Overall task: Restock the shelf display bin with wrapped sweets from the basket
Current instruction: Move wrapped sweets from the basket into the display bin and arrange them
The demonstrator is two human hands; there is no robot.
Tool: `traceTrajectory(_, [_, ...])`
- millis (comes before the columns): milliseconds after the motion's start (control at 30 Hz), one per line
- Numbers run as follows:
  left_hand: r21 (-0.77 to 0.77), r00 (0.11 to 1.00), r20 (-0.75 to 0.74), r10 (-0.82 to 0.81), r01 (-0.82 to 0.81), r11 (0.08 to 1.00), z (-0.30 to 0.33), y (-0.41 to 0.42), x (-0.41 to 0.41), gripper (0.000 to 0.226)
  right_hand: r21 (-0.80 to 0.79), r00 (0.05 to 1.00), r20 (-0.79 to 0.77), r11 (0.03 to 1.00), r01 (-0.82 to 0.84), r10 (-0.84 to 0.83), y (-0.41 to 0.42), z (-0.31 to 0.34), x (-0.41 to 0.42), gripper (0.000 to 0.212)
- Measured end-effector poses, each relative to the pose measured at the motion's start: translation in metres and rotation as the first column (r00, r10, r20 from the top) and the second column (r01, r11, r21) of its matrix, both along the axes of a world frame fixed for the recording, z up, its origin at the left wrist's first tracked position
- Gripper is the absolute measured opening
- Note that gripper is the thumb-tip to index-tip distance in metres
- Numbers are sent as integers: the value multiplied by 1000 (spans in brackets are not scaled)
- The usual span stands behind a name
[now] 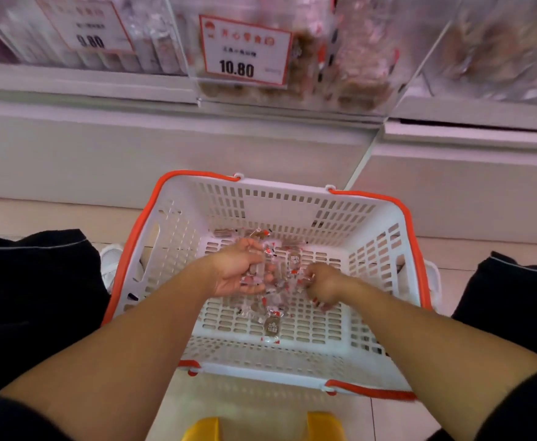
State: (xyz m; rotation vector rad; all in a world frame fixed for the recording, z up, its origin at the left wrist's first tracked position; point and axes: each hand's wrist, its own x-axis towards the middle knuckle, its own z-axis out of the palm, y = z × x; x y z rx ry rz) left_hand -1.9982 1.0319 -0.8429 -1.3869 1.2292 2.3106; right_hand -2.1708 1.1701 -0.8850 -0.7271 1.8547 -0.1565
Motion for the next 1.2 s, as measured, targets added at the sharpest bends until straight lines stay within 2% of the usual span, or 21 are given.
traceTrajectory(33, [-80, 1000, -11, -27, 26, 996, 10, -5, -5, 30, -26, 994, 109, 1000, 3, -1, -10, 29, -9, 25])
traceTrajectory(100, [-204, 991, -55, -120, 107, 973, 42, -19, -20, 36, -151, 974, 160, 979, -138, 162, -31, 90, -26, 18])
traceTrajectory(233, [-310, 932, -147, -331, 275, 910, 140, -47, -48, 23, -387, 917, 16, 848, -362, 399, -52, 212, -34, 9])
traceTrajectory(333, [-302, 893, -179, -413, 349, 887, 212, -53, -52, 24, -578, 942, -47, 760, -296, 332, -50, 271, -28, 23])
traceTrajectory(433, [-146, 817, -288, -500, 479, 866, 264, -51, -40, 30, -760, 973, -86, 617, -202, 213, -49, 309, -22, 32])
traceTrajectory(500, [-83, 785, -359, -504, 512, 855, 276, -52, -30, 42, -810, 977, -104, 554, -192, 187, -51, 320, -19, 36])
traceTrajectory(567, [-76, 761, -419, -496, 515, 854, 279, -53, -22, 41, -810, 972, -108, 549, -208, 209, -53, 323, -15, 37])
traceTrajectory(667, [-128, 727, -482, -489, 493, 860, 283, -50, -21, 25, -777, 963, -116, 581, -240, 243, -58, 333, -19, 38])
traceTrajectory(733, [-120, 758, -507, -410, 408, 905, 285, -51, -26, 17, -797, 975, -114, 569, -203, 188, -58, 350, -33, 38])
traceTrajectory(800, [-126, 794, -515, -322, 302, 945, 286, -54, -31, 19, -815, 977, -175, 539, -215, 124, -55, 367, -51, 36])
traceTrajectory(867, [-168, 806, -508, -304, 253, 953, 286, -57, -35, 22, -812, 967, -215, 526, -254, 134, -51, 374, -60, 33])
traceTrajectory(1000, [-240, 775, -485, -405, 327, 914, 287, -58, -40, 19, -750, 903, -344, 503, -429, 257, -54, 367, -48, 23])
traceTrajectory(1067, [-210, 739, -520, -428, 375, 903, 287, -55, -43, 19, -727, 865, -436, 470, -501, 248, -59, 365, -43, 24])
traceTrajectory(1133, [-164, 707, -571, -417, 399, 902, 288, -54, -45, 31, -667, 818, -531, 485, -565, 223, -61, 366, -42, 30])
traceTrajectory(1200, [-166, 683, -587, -434, 424, 890, 291, -53, -48, 43, -644, 827, -503, 530, -552, 251, -60, 366, -43, 37])
